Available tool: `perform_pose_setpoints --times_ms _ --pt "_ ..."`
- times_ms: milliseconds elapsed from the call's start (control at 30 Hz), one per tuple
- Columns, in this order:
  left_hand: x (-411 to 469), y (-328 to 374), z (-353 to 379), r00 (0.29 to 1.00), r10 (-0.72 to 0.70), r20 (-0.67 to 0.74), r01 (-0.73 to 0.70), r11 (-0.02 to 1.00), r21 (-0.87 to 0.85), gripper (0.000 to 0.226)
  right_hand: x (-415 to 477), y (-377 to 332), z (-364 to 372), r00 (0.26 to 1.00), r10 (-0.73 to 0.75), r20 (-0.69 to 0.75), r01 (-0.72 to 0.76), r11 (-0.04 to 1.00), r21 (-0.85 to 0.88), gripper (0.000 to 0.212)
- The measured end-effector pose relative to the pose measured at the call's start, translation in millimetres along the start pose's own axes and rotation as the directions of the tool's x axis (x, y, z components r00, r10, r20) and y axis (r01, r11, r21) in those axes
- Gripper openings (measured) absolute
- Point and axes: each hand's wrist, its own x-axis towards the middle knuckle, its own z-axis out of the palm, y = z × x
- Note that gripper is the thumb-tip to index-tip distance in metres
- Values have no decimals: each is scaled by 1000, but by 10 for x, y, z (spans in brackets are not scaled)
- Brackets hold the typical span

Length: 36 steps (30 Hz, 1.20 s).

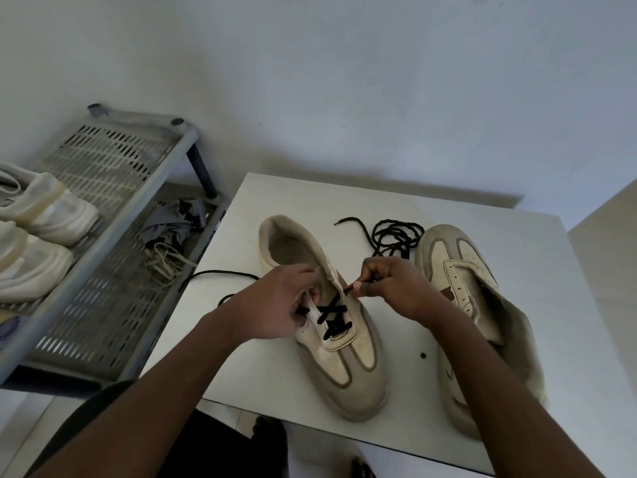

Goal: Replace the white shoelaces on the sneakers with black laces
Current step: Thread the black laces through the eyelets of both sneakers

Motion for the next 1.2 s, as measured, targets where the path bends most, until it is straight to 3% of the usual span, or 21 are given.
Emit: perform_pose_setpoints --times_ms 100,300,433,533,633,767,800,867,933,1000,1033,1133,1200 --pt "12 0 28 997 70 -18 -70 997 23 31 -80 -29 -60 994 29 110 -34 998 44 21" --pt "10 -69 41 993 73 -89 -72 997 15 42 -167 -22 -138 995 6 99 -2 999 -35 13" --pt "-60 -105 26 967 -77 -242 98 992 76 51 -129 -27 -163 994 -43 98 54 992 -115 4" --pt "-136 -124 78 916 -148 -373 210 969 133 45 -79 -21 -159 996 -60 68 73 976 -204 2" --pt "-217 -190 172 918 -231 -322 295 941 168 26 -30 -7 -135 994 -106 11 105 958 -267 17" --pt "-241 -193 -3 908 -379 -180 413 881 229 8 -63 -174 3 925 -287 -250 242 950 -195 42" --pt "-244 -180 -112 903 -413 -122 430 881 198 9 -87 -249 64 895 -341 -288 297 936 -186 42" --pt "-277 -128 -336 887 -461 -18 460 887 -47 20 -155 -399 221 855 -452 -253 404 888 -221 40" --pt "-310 -30 -482 898 -441 -17 414 855 -314 30 -220 -537 401 861 -502 -80 469 846 -252 45" --pt "-309 74 -499 917 -391 -80 317 835 -450 30 -250 -611 586 885 -453 110 465 847 -257 52" --pt "-294 111 -480 922 -370 -117 274 834 -479 27 -254 -629 650 892 -429 140 451 864 -226 50" --pt "-262 112 -463 895 -388 -221 210 802 -559 28 -243 -635 601 935 -355 12 355 935 20 28" --pt "-277 32 -509 856 -454 -247 225 757 -613 31 -220 -606 424 952 -303 -31 301 921 249 18"
